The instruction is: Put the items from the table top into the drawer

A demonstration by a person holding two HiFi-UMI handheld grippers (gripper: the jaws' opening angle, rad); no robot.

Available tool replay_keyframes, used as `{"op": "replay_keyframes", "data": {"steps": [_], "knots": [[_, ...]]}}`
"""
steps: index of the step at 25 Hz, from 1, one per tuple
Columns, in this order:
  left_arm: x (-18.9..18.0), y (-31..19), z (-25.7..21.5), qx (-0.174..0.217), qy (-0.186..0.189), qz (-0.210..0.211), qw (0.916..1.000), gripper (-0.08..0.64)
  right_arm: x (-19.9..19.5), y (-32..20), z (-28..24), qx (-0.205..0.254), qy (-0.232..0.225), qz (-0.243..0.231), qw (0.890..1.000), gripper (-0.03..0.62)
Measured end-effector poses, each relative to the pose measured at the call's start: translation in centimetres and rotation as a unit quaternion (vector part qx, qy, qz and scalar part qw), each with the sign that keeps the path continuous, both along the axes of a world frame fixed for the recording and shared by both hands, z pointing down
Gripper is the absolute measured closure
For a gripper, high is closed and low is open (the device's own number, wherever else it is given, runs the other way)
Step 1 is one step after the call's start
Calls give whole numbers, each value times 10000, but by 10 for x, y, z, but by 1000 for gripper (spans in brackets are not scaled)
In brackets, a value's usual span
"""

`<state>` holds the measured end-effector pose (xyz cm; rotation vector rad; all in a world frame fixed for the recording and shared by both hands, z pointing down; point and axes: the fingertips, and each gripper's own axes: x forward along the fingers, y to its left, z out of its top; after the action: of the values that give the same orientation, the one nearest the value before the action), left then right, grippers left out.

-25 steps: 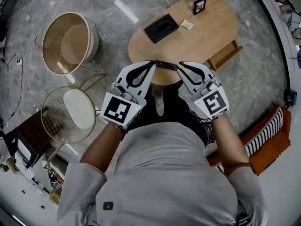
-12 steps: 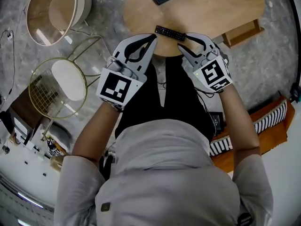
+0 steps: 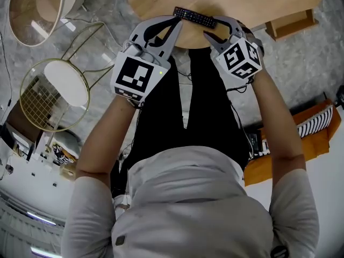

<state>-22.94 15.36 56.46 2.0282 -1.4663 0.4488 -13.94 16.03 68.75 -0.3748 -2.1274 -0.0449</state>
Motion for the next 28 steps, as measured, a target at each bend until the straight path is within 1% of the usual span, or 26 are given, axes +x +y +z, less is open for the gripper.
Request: {"op": "replay_keyframes", "data": {"steps": [5,8,12,15,22,28], "knots": [[5,-2,46,-201,-25,22,9998,551,13,4,59,-19,357,-129,9993,364],[2,3,70,-323,-3,1,9995,551,17,12,91,71,552,-277,9981,357],[1,7,86,-417,42,-90,9991,551,20,15,121,221,751,-368,9962,353],[0,8,97,-472,121,-234,9985,551,24,18,143,348,914,-482,9940,350],[1,8,108,-536,188,-301,9979,551,25,21,172,506,1239,-589,9892,348],[-5,14,107,-579,219,-378,9974,551,23,23,173,638,1283,-600,9879,359]]}}
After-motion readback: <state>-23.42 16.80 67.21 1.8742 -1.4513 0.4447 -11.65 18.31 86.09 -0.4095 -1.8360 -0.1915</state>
